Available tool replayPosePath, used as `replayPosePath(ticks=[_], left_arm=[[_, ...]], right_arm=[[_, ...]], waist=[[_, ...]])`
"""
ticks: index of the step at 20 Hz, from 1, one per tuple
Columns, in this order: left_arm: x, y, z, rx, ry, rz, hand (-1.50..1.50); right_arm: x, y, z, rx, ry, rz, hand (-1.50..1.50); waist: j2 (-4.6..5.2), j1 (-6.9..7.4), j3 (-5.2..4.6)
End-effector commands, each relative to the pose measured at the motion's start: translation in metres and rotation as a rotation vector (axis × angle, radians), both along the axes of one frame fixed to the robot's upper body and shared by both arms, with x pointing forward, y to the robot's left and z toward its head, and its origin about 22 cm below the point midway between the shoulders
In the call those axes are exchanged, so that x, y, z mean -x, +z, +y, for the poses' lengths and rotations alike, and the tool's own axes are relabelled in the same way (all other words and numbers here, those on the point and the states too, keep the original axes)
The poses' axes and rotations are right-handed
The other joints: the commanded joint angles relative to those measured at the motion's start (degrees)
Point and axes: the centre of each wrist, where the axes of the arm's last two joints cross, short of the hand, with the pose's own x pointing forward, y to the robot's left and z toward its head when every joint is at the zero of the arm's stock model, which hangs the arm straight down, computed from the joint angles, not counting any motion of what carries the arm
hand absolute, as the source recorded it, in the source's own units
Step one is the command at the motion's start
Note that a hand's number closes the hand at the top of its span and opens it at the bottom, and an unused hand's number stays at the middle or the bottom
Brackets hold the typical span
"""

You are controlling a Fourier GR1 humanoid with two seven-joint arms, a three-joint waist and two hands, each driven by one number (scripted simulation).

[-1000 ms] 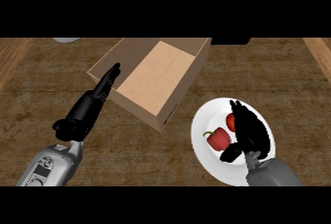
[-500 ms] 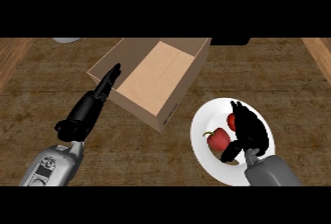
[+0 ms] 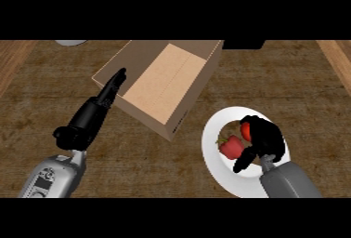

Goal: Pick the tomato from the plate and place it in the cardboard box

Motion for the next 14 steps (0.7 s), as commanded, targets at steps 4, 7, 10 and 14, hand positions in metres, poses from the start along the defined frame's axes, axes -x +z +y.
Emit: replayPosePath(ticks=[4,7,10,14], left_arm=[[0.01,-0.027,0.001,-0.033,0.007,0.117,0.0],[0.008,-0.025,0.002,-0.026,0.015,0.126,0.0],[0.006,-0.018,-0.008,-0.023,-0.045,0.089,0.0],[0.002,-0.009,-0.017,-0.027,-0.079,0.074,0.0]], right_arm=[[-0.01,-0.017,-0.013,0.072,0.039,-0.017,1.5],[0.0,0.001,0.011,0.088,0.292,-0.086,1.5],[0.004,0.019,0.05,0.075,0.801,-0.115,1.5],[0.011,0.047,0.08,0.056,1.291,-0.213,1.5]], waist=[[1.39,0.51,0.25],[1.27,0.41,0.23],[1.95,4.5,0.34],[2.17,5.37,0.43]])
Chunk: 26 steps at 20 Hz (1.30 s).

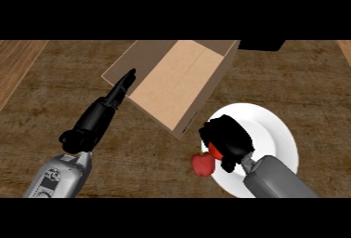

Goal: Pick the tomato from the plate and place it in the cardboard box

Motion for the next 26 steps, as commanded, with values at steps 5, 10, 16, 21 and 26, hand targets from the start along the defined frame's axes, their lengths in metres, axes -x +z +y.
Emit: replayPosePath(ticks=[5,10,16,21,26], left_arm=[[0.004,-0.028,-0.005,-0.028,0.051,0.131,0.0],[0.003,-0.033,0.029,-0.035,0.123,0.144,0.0],[0.006,-0.037,0.021,-0.039,0.116,0.135,0.0],[0.018,-0.038,0.006,-0.033,0.099,0.148,0.0],[0.012,-0.025,0.031,-0.038,0.105,0.141,0.0]], right_arm=[[-0.012,0.047,-0.012,-0.107,0.636,-0.218,1.5],[-0.018,0.095,-0.048,-0.254,0.733,-0.229,1.5],[-0.014,0.158,-0.079,-0.395,0.817,-0.191,1.5],[-0.018,0.175,-0.095,-0.55,0.676,-0.2,1.5],[-0.015,0.215,-0.097,-0.575,0.599,-0.165,1.5]], waist=[[0.41,-3.59,-0.15],[0.07,-5.23,-0.28],[-0.18,-6.0,-0.32],[-0.21,-5.34,-0.29],[-0.27,-4.96,-0.34]])
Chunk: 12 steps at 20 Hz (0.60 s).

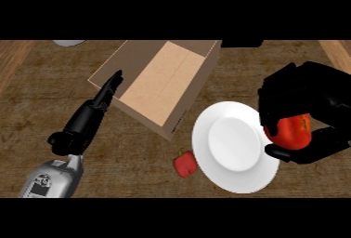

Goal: Pick the tomato from the plate and place it in the cardboard box

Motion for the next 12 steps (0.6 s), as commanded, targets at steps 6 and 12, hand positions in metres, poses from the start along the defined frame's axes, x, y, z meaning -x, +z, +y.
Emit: replayPosePath(ticks=[6,12], left_arm=[[-0.003,-0.033,0.01,-0.022,-0.004,0.11,0.0],[-0.005,-0.015,0.0,-0.036,0.004,0.104,0.0]], right_arm=[[-0.019,0.044,0.022,-0.049,-0.125,0.024,1.5],[-0.044,0.045,0.053,-0.068,-0.14,0.087,1.5]], waist=[[0.82,0.89,-0.47],[0.83,1.26,-0.42]])
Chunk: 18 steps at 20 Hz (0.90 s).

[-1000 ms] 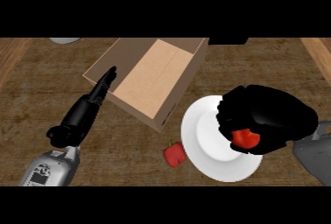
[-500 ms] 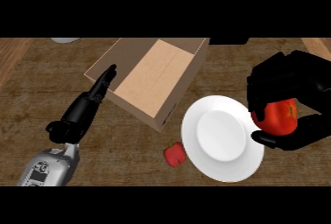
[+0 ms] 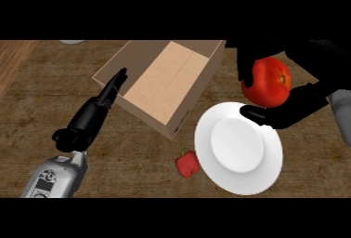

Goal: Pick the tomato from the plate and place it in the cardboard box

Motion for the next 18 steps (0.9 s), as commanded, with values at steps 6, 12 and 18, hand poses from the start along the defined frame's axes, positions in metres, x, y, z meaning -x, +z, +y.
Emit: replayPosePath(ticks=[6,12,18], left_arm=[[0.015,-0.03,-0.001,-0.024,-0.003,0.134,0.0],[0.007,-0.032,-0.001,-0.045,-0.001,0.123,0.0],[0.012,-0.035,-0.002,-0.031,-0.005,0.129,0.0]], right_arm=[[-0.041,-0.006,0.039,-0.043,-0.045,0.085,1.5],[-0.052,-0.007,0.098,0.004,-0.102,-0.004,1.5],[-0.065,-0.033,0.125,0.096,-0.113,-0.042,1.5]], waist=[[0.67,0.87,-0.35],[0.91,1.0,-0.39],[0.94,1.23,-0.39]])
